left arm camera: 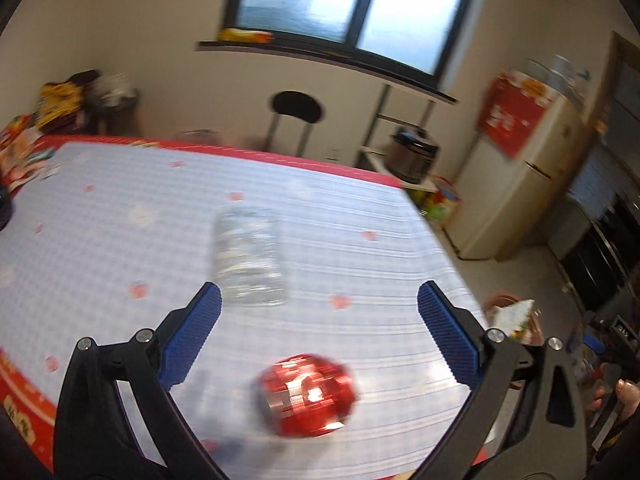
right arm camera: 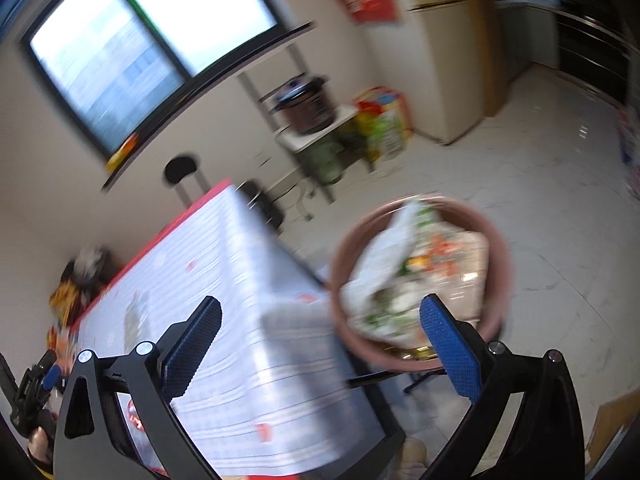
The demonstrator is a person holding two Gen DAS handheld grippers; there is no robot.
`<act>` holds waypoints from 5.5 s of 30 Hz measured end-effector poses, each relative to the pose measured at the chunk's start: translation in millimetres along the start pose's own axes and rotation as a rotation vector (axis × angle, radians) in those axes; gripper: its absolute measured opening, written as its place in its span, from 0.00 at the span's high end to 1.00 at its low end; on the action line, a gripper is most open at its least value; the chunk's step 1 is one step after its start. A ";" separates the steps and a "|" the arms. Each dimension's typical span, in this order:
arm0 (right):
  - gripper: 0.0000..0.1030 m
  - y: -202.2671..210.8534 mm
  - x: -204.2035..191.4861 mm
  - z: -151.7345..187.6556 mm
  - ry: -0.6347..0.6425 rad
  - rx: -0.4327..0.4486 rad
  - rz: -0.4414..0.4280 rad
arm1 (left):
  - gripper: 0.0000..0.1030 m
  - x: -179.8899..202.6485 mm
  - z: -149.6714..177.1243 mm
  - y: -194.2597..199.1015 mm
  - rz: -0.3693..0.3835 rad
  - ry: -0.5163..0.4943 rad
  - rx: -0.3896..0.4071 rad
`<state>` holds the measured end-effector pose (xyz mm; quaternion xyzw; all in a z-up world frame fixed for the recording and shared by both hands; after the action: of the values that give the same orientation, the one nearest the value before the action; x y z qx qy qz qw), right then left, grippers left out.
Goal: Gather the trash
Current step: 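Move both tools back over the table and grasp the crushed red can with the right tool, then lift the red can with the right tool while the left tool grasps the clear plastic container, then carry the red can over the brown bin and open the right tool, then carry the clear plastic container over the bin and open the left tool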
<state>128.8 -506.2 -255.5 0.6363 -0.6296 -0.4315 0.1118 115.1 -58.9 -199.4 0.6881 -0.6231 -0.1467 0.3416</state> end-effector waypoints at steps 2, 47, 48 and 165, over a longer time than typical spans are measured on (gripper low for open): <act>0.05 -14.6 -35.4 11.7 0.050 -0.041 -0.033 | 0.06 -35.7 5.7 10.4 -0.044 0.036 -0.001; 0.70 -112.7 -253.1 158.3 0.341 -0.317 -0.150 | 0.06 -188.1 70.1 -31.2 0.003 0.119 -0.191; 0.70 -111.4 -248.2 154.2 0.330 -0.307 -0.147 | 0.06 -181.8 69.2 -36.0 0.003 0.108 -0.202; 0.41 42.1 234.0 -9.7 -0.244 0.064 0.229 | 0.06 483.7 131.9 -178.9 0.602 -0.575 -0.408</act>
<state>67.1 -727.9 -316.3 0.5064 -0.7203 -0.4699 0.0626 255.1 -561.9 -303.4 0.3266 -0.8231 -0.3453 0.3108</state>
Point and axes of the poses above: each gripper's, at about its wrist camera, not at the fingertips, and y roughly against the way its jaws point, x to its right, z to its underside, the point moved 5 cm from there along -y, roughly the way its jaws point, and after that the axes turned 1 degree about x, right-handed, at the moved point
